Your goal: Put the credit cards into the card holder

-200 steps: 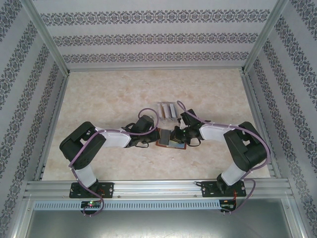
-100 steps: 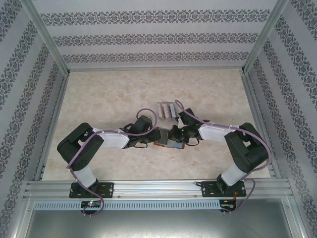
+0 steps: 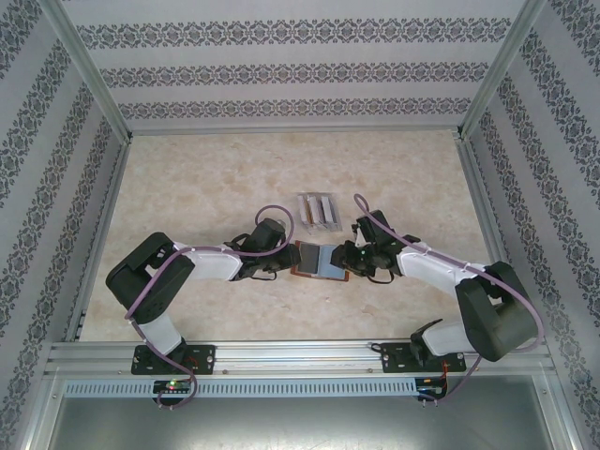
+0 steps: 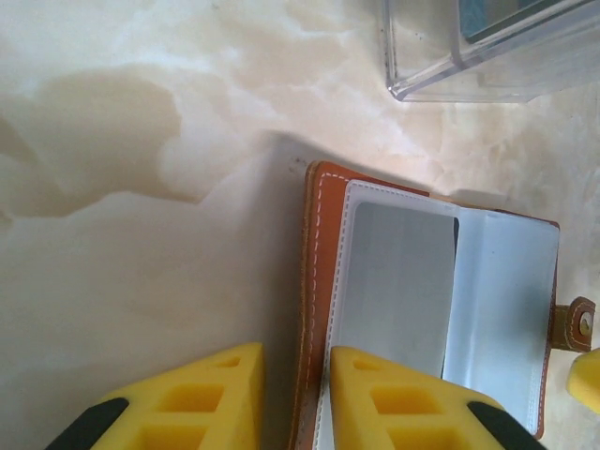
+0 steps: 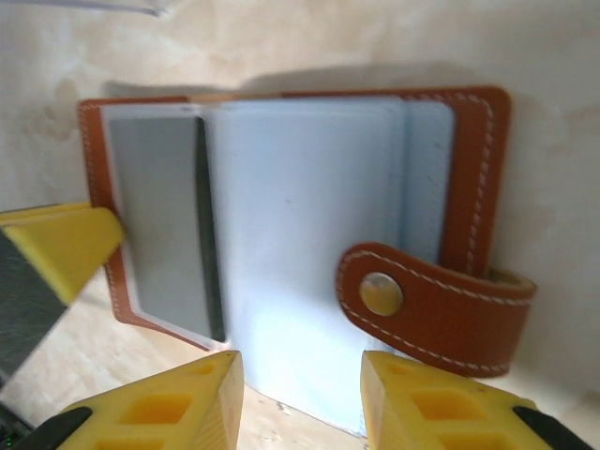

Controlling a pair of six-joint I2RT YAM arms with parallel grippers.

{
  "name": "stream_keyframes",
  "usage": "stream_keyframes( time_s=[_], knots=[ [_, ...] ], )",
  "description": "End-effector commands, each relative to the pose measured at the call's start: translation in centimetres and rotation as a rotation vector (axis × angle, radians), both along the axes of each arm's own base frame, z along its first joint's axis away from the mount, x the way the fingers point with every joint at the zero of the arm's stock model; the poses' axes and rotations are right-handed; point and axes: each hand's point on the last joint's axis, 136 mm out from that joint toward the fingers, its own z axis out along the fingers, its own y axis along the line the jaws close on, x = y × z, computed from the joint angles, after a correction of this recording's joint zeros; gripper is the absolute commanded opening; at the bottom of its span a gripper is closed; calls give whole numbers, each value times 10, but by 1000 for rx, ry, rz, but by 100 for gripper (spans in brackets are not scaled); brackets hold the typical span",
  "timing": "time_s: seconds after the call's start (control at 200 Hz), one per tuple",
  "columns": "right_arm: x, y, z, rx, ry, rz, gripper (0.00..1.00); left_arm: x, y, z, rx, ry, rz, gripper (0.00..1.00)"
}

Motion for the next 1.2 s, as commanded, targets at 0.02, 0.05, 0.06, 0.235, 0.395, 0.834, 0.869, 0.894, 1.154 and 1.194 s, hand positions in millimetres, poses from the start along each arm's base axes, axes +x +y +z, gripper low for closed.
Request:
stream_keyframes(
  time_s=[0.02,0.05,0.06,0.235,0.395,0.834,0.869,0.894,1.154,1.194],
  knots=[
    [-4,-4,-7,-21,22,1,39,-12,12,-23,49,75,5,22],
    [-3,-3,-8,-19,19,0,39,-11,12,-23,51,77,5,21],
    [-3,-2,-8,-16,19,1,39,-12,12,-24,51,79,5,21],
    [2,7,-8,3,24,20,31,-12,9,-26,41,87,-1,19],
    [4,11,-7,2,23,33,23,-13,8,-27,41,91,-8,19],
    [6,14,-4,3,14,43,14,-12,9,-27,52,92,-11,18],
    [6,15,-4,10,10,41,15,-12,9,-27,55,92,-10,18],
    [7,16,-3,17,5,40,15,-12,10,-27,57,94,-9,18],
    [17,37,20,89,-91,87,30,-12,10,-28,-45,121,22,22],
    [19,40,24,97,-105,98,30,-11,10,-25,-57,115,21,23]
  ],
)
